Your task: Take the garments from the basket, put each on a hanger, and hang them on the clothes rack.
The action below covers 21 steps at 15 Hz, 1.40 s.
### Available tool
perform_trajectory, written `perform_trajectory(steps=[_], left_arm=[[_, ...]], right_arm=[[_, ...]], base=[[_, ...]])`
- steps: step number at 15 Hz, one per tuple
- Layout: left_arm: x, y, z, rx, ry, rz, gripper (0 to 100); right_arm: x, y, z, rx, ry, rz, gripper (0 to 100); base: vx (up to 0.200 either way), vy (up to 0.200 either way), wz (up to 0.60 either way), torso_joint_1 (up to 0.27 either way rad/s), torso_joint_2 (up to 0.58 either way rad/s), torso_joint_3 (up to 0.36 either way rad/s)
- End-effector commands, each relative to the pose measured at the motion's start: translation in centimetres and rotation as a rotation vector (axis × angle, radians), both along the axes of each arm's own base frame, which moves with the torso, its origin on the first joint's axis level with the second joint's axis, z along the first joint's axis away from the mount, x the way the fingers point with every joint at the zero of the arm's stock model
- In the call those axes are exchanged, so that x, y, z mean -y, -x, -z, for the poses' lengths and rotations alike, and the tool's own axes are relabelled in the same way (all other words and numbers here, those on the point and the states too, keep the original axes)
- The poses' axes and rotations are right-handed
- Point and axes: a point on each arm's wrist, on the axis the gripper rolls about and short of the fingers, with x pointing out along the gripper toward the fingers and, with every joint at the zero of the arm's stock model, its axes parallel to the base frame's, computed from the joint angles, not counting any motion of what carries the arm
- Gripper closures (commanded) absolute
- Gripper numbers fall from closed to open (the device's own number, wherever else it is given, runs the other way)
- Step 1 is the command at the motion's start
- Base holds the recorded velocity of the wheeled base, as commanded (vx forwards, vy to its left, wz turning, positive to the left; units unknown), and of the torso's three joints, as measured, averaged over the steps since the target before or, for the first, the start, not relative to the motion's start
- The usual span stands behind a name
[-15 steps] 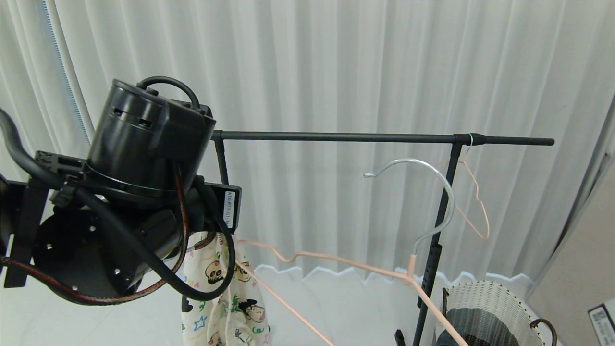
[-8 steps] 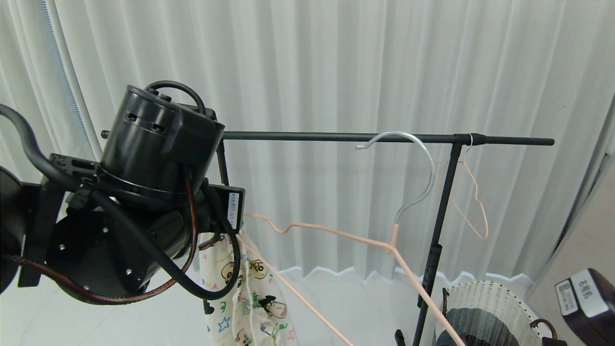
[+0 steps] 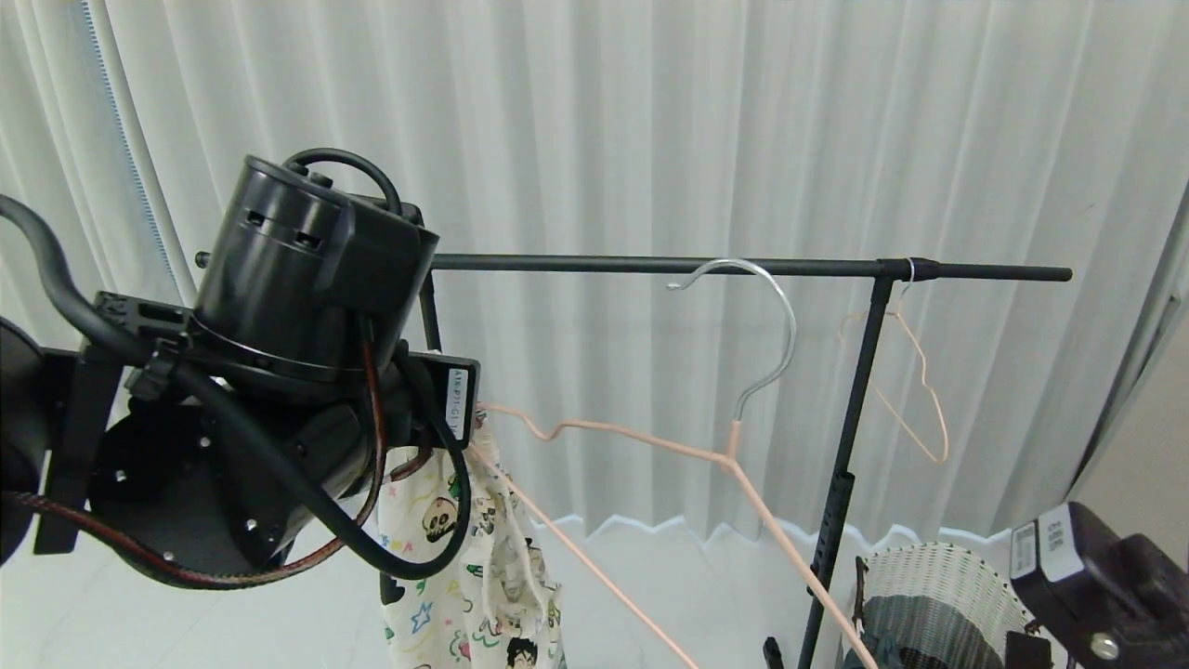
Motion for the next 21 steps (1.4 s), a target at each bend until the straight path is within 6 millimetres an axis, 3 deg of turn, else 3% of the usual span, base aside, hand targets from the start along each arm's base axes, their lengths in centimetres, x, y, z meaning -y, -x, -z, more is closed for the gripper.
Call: perform_trajectory(steps=[1, 4, 7, 10, 14, 17, 21], left_arm=[[0.4, 0.5, -0.1, 0.003, 0.003, 0.024, 100], [0.8, 1.7, -0.6, 0.012, 0.018, 0.082, 100], [0.9, 2.8, -0.9, 0.021, 0.02, 0.121, 100], [0.3, 3.4, -0.8, 0.018, -0.03, 0.147, 100], [-0.8, 4.3, -0.6, 0.005, -0.075, 0.211, 100], [-0.2, 5.3, 0.3, -0.031, -0.077, 0.299, 100], [0.2, 6.9, -0.3, -0.033, -0.027, 0.428, 100]], right_arm=[[-1.2, -0.4, 0.7, -0.003, 0.014, 0.01, 100], [-2.4, -0.6, 0.9, -0.008, -0.011, -0.014, 100], [-2.2, -0.5, 0.7, -0.02, -0.021, -0.047, 100], [-1.3, -0.3, 0.6, -0.029, 0.005, -0.047, 100], [1.6, 0.4, 0.2, -0.063, 0.069, -0.066, 100], [1.5, 0.4, -0.3, -0.058, 0.027, -0.083, 100], [1.3, 0.6, -0.6, -0.088, -0.016, -0.187, 100]], base=[[0.0, 0.0, 0.0, 0.0, 0.0, 0.0], [0.0, 0.0, 0.0, 0.0, 0.0, 0.0], [0.0, 0.0, 0.0, 0.0, 0.0, 0.0], [0.0, 0.0, 0.0, 0.0, 0.0, 0.0], [0.0, 0.0, 0.0, 0.0, 0.0, 0.0], [0.0, 0.0, 0.0, 0.0, 0.0, 0.0], [0.0, 0.0, 0.0, 0.0, 0.0, 0.0]])
